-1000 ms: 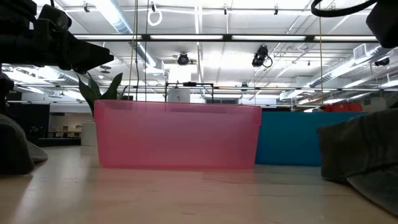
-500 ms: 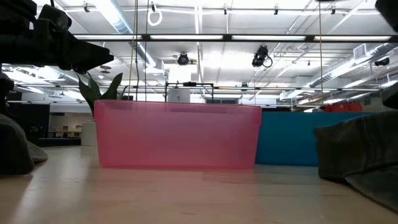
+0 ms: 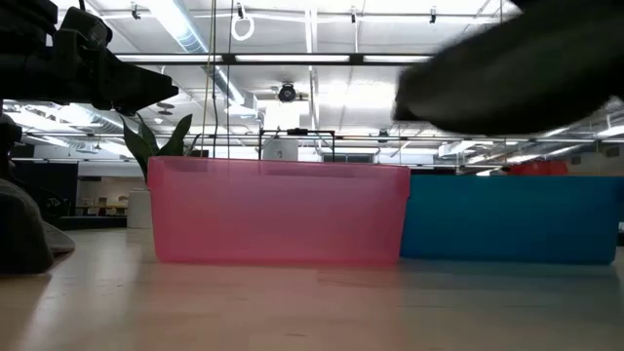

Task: Pick & Place hat
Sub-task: Put the bottom right black cap into the blue bin

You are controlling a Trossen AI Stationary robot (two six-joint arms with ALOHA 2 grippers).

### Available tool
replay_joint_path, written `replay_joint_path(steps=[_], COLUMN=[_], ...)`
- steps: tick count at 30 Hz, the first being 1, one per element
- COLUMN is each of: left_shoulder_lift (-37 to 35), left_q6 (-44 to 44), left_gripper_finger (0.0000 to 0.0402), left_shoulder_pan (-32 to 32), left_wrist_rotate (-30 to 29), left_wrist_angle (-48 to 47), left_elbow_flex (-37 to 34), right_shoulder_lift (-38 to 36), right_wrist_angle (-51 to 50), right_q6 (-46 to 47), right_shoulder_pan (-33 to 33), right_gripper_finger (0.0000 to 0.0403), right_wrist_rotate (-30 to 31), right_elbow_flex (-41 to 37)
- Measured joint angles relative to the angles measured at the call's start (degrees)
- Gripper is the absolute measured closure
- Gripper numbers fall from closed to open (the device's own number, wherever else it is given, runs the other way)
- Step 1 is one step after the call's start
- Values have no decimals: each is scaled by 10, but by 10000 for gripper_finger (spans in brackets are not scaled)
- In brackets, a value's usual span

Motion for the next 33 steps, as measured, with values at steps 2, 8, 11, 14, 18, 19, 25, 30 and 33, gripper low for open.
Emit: replay_joint_path(steps=[2,8,11,14,18,19,25,30,33], left_shoulder_lift=[0,0,0,0,0,0,0,0,0], left_q6=[0,0,0,0,0,0,0,0,0], left_gripper_finger=[188,188,188,189,188,189,188,188,189], left_shoulder_pan=[0,0,0,0,0,0,0,0,0], left_wrist_rotate=[0,0,0,0,0,0,0,0,0], left_wrist_angle=[0,0,0,0,0,0,0,0,0], left_elbow_flex=[0,0,0,0,0,0,0,0,0], right_shoulder_lift=[0,0,0,0,0,0,0,0,0], right_wrist_angle=[-47,-144,-157,-162,-186,-187,-135,-18,30], right_q6=[-26,-96,-129,-129,-91,-82,-111,-179,-193], right_shoulder_pan=[-6,-28,-47,-75,-108,-116,-152,-170,-180], right_gripper_finger=[400,401,401,401,401,401,401,401,401], right_wrist_rotate=[44,228,264,246,238,238,184,117,87], right_elbow_flex=[36,76,72,58,32,24,-47,-118,-153])
